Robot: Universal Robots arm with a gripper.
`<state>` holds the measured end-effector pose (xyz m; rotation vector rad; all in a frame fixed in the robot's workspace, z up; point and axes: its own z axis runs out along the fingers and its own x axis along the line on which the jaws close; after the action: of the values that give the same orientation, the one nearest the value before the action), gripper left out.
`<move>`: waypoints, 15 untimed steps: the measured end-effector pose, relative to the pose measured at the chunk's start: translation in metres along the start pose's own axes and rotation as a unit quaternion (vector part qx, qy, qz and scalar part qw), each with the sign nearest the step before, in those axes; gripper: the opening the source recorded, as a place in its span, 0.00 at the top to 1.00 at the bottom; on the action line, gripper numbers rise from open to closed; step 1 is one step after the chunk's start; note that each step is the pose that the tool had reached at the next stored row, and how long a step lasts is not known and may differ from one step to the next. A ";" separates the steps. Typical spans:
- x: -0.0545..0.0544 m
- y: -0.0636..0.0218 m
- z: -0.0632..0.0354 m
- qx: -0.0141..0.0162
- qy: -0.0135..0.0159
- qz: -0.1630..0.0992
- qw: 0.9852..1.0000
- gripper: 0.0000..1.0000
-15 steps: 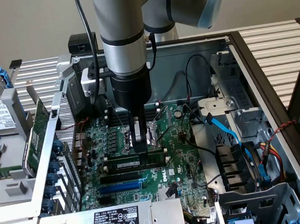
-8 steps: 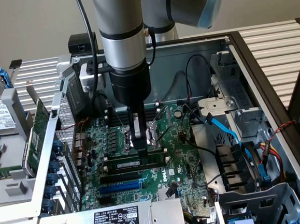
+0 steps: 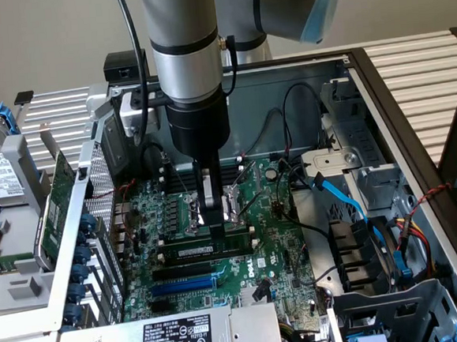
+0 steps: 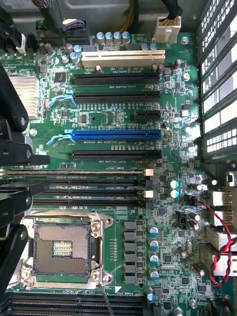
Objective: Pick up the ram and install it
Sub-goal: 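Press down the ram until it locks into place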
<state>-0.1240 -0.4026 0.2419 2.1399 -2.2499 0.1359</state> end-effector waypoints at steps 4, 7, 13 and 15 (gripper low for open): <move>0.000 0.0000 -0.0005 0.000 0.000 0.001 1.000 0.73; 0.000 -0.0001 -0.0018 -0.003 0.000 0.003 1.000 0.73; 0.003 -0.0001 -0.0044 -0.008 0.000 0.011 1.000 0.73; 0.004 0.0001 -0.0044 -0.009 0.000 0.014 1.000 0.82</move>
<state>-0.1244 -0.4060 0.2466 2.1015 -2.2719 0.1168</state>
